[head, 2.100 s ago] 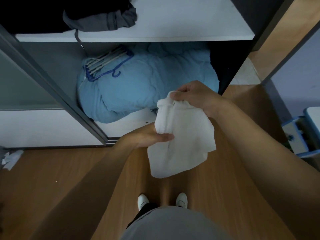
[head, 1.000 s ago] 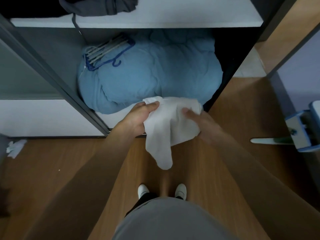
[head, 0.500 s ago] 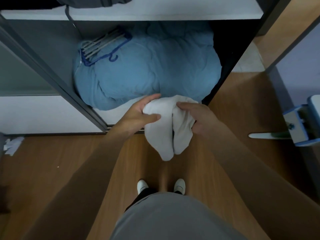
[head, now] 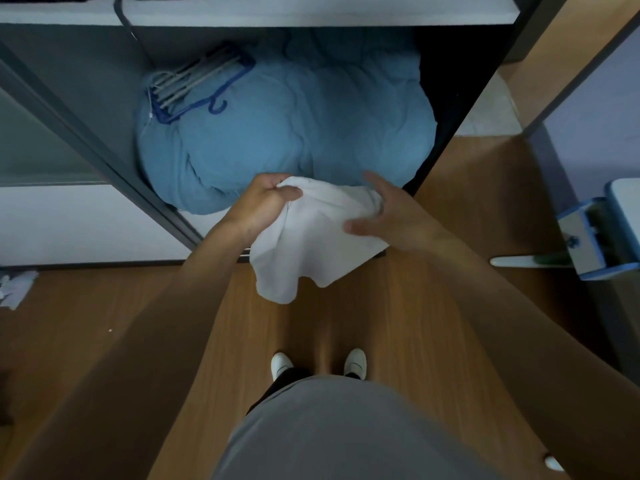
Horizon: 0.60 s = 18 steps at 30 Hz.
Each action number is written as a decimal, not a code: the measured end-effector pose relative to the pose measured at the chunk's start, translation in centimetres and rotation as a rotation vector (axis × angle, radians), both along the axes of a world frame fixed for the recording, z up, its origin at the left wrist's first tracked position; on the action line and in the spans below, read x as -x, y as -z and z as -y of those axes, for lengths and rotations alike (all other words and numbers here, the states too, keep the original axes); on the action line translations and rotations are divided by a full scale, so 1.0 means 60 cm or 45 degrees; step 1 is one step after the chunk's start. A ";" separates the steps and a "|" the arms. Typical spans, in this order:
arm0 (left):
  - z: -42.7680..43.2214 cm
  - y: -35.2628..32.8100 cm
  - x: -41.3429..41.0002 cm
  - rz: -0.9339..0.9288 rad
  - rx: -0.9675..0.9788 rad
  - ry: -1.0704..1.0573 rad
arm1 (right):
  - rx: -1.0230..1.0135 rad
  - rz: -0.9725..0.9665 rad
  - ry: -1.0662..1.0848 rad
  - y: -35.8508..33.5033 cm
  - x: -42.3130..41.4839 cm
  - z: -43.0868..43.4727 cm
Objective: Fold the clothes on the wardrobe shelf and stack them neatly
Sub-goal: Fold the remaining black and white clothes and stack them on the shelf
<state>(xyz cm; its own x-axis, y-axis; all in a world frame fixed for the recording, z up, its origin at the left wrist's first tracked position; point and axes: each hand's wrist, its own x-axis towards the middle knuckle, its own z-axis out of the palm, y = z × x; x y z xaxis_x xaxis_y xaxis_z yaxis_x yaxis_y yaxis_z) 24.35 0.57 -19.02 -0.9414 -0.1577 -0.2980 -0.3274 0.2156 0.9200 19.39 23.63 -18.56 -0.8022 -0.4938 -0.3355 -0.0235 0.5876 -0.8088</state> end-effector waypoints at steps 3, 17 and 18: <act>0.004 -0.005 0.001 0.002 0.014 -0.060 | -0.322 -0.359 -0.157 0.001 0.000 0.010; 0.052 0.007 -0.019 -0.011 -0.104 -0.457 | 0.320 0.109 0.072 -0.015 0.019 -0.009; 0.055 0.003 -0.019 0.014 -0.215 -0.454 | 0.397 0.159 0.144 -0.014 0.017 -0.007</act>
<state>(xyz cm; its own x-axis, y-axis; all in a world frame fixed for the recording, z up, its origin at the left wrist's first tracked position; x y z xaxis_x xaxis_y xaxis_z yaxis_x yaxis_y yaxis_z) 25.48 -2.76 -19.22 -0.8331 -0.4221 -0.3576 -0.3643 -0.0678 0.9288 18.38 24.07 -17.75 -0.8200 -0.4984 -0.2816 0.1380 0.3054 -0.9422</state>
